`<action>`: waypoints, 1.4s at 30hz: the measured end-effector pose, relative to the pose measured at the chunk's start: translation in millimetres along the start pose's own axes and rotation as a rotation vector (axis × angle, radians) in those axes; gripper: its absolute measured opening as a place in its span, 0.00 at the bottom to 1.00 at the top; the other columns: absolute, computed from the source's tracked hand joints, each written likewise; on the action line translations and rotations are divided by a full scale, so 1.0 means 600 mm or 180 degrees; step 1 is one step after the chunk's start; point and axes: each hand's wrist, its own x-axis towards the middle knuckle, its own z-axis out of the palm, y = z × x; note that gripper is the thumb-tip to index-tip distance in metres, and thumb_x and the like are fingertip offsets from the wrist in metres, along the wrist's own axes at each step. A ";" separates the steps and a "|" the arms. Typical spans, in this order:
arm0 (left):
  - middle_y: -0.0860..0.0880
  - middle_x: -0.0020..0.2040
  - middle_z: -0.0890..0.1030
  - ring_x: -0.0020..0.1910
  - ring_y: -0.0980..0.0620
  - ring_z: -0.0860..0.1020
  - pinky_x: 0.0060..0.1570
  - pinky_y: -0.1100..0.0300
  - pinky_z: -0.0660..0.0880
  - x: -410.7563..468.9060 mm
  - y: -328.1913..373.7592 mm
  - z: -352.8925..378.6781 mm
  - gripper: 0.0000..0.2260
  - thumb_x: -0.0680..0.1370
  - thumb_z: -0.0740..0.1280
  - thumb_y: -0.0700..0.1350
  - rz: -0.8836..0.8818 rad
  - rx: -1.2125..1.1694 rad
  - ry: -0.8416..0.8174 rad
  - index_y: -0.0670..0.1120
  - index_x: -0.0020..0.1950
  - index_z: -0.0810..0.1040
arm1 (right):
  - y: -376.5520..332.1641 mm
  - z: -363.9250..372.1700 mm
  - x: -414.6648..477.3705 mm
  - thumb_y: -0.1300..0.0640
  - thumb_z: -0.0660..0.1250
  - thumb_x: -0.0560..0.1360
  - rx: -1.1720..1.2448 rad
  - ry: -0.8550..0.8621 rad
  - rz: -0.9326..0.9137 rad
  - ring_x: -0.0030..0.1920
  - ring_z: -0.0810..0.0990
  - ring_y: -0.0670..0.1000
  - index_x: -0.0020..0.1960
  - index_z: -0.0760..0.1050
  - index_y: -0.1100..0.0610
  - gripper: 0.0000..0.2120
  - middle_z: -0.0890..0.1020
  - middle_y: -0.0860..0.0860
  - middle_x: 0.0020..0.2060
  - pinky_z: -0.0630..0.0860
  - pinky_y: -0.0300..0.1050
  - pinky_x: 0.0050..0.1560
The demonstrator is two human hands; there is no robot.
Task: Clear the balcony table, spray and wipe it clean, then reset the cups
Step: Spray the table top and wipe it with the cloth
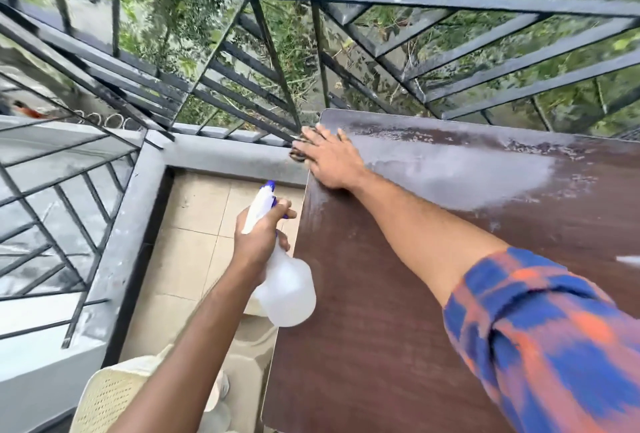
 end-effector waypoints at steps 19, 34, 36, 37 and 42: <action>0.46 0.40 0.82 0.19 0.50 0.66 0.25 0.63 0.67 0.098 0.044 0.045 0.05 0.81 0.67 0.42 0.0071 0.0033 -0.0350 0.42 0.54 0.79 | 0.373 -0.067 -0.315 0.49 0.57 0.84 0.0725 0.1548 0.3964 0.82 0.52 0.58 0.81 0.55 0.44 0.27 0.49 0.49 0.83 0.49 0.64 0.79; 0.45 0.38 0.80 0.19 0.52 0.68 0.24 0.64 0.67 0.048 0.040 0.043 0.06 0.81 0.67 0.40 0.0128 0.0027 -0.0542 0.49 0.47 0.79 | -0.051 0.070 -0.179 0.50 0.64 0.80 0.0145 0.0156 -0.0010 0.81 0.55 0.55 0.79 0.61 0.42 0.29 0.54 0.47 0.82 0.53 0.62 0.79; 0.45 0.38 0.81 0.19 0.52 0.68 0.23 0.64 0.67 0.038 0.039 0.049 0.05 0.81 0.67 0.40 0.0098 0.0016 -0.0538 0.47 0.45 0.80 | -0.022 0.076 -0.226 0.47 0.63 0.81 0.0133 0.0247 -0.0242 0.81 0.57 0.54 0.79 0.60 0.40 0.28 0.55 0.46 0.82 0.53 0.59 0.78; 0.44 0.39 0.82 0.19 0.52 0.67 0.23 0.64 0.67 0.034 0.038 0.051 0.05 0.81 0.68 0.40 0.0069 0.0057 -0.0534 0.46 0.45 0.80 | 0.011 0.073 -0.252 0.45 0.62 0.81 0.0127 0.0381 -0.0086 0.80 0.59 0.54 0.80 0.59 0.40 0.29 0.56 0.46 0.82 0.54 0.59 0.78; 0.46 0.40 0.82 0.20 0.52 0.66 0.24 0.64 0.67 0.012 0.034 0.054 0.07 0.81 0.68 0.41 0.0024 0.0025 -0.0658 0.51 0.45 0.79 | 0.239 0.032 -0.421 0.44 0.61 0.81 0.0341 0.1301 0.2646 0.78 0.61 0.60 0.80 0.60 0.46 0.29 0.57 0.54 0.82 0.60 0.64 0.76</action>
